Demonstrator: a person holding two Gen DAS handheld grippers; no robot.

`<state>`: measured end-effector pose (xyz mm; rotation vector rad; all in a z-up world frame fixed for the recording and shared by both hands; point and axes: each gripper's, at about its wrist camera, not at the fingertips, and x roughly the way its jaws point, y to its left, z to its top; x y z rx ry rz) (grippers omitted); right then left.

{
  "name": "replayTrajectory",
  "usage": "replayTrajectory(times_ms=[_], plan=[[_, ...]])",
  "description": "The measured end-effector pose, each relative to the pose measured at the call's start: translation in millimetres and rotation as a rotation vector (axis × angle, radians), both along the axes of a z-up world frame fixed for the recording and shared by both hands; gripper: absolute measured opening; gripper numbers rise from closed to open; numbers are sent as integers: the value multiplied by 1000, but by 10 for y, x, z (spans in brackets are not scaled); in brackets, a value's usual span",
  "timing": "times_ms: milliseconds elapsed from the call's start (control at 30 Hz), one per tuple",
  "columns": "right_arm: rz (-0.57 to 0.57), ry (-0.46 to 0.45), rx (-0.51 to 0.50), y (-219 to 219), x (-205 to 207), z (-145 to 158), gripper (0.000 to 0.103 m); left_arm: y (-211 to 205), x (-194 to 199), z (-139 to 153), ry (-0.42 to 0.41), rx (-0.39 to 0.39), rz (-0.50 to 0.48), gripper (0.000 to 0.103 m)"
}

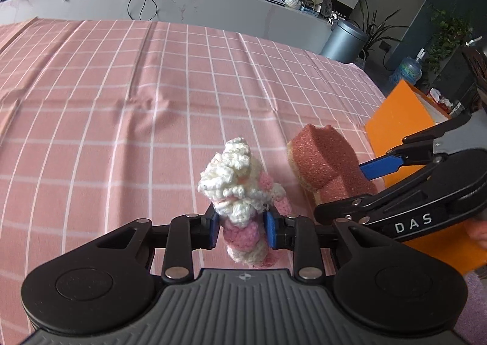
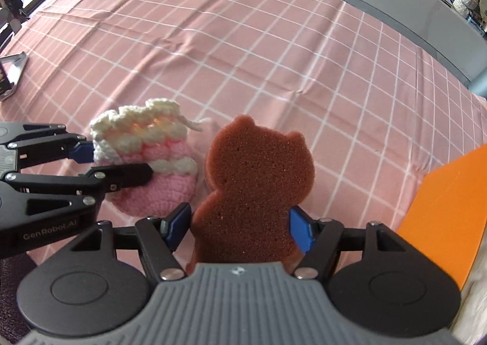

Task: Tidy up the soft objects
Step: 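Lift the pouch and bear sponge with both grippers toward the box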

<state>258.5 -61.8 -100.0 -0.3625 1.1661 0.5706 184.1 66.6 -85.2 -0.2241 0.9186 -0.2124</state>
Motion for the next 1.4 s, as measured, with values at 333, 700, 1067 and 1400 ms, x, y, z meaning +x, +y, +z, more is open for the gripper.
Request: replayTrajectory(times_ms=[333,700,1067,1400], plan=[[-81,-144,192,-197,-937,322,68,51,-667,193,-50,-43,42,33],[-203,-330,298,-896,-1691,771,68,-370,-1074,661,-194,-32,-40,33],[-387,-442,357,-1792,-1864,1035,68,-1069,-1065,997,-307,-18,-202,33],[-530,-431,315,-2515,-1721,922,68,-1840,-721,1079,-355,40,-400,33]])
